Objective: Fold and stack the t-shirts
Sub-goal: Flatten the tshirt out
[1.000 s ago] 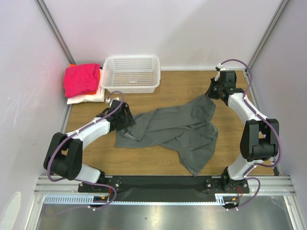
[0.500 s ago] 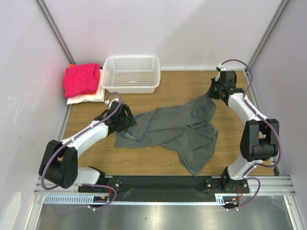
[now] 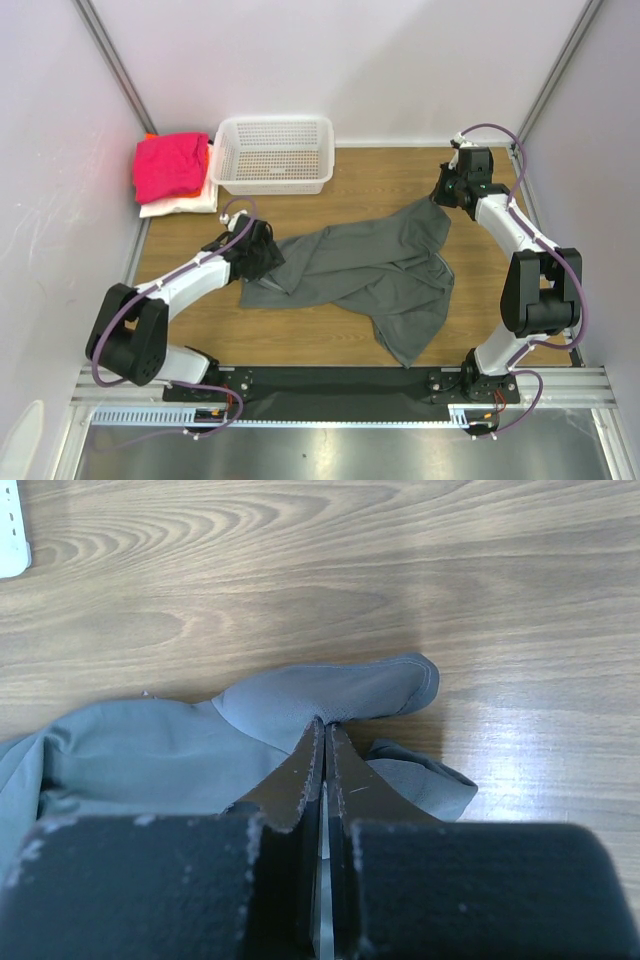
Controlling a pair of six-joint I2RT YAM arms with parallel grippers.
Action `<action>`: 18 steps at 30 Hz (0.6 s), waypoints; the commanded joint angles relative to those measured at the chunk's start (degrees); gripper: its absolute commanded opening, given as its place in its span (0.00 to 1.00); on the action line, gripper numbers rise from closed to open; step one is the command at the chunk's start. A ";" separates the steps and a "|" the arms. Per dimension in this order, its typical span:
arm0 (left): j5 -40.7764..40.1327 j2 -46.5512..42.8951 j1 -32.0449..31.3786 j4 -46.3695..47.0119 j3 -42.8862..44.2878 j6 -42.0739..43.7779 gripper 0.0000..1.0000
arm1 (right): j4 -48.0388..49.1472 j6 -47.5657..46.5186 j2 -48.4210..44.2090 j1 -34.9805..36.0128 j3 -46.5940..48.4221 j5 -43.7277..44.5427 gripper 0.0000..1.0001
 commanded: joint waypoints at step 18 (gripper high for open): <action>-0.38 -0.14 -2.16 2.80 -1.62 -2.20 0.60 | 1.11 -0.61 -1.20 -0.27 0.59 -0.33 0.00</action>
